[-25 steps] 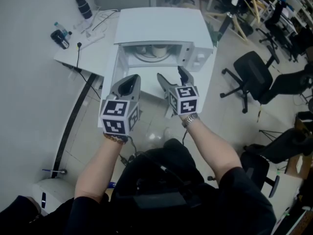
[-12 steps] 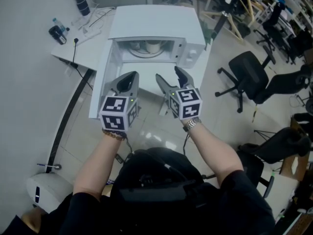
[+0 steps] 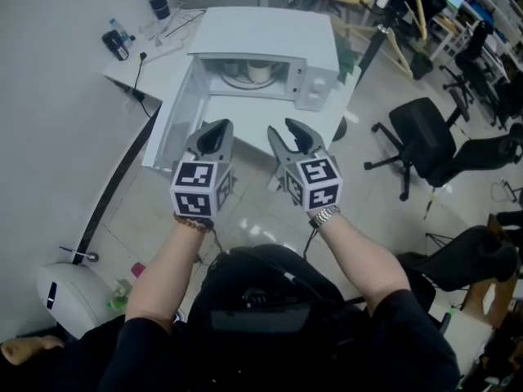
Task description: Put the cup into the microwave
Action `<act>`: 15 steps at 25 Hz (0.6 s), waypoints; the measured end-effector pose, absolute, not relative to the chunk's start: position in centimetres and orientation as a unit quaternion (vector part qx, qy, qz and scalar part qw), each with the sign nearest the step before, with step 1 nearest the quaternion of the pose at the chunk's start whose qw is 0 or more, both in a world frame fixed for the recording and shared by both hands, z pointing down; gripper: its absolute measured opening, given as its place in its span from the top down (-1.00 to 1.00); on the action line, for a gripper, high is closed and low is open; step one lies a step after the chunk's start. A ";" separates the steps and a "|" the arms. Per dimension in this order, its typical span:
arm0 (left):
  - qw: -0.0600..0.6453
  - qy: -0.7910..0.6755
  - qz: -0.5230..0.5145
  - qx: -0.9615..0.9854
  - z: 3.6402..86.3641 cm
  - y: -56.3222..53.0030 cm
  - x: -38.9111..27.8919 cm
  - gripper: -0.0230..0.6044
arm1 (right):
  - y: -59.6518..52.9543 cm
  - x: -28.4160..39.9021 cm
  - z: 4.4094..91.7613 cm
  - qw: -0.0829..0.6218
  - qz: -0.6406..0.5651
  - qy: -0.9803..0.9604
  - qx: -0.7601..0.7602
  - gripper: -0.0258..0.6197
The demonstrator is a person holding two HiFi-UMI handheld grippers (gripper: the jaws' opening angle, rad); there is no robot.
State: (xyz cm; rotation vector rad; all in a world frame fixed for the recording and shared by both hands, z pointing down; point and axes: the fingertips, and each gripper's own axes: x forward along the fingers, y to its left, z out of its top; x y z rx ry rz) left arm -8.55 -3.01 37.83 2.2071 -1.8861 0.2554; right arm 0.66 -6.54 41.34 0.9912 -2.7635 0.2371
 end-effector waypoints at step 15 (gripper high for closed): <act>0.102 -0.670 0.112 0.727 38.7 4.1 -4.7 0.93 | 1.2 5.0 39.4 0.096 0.062 -0.951 0.289 0.87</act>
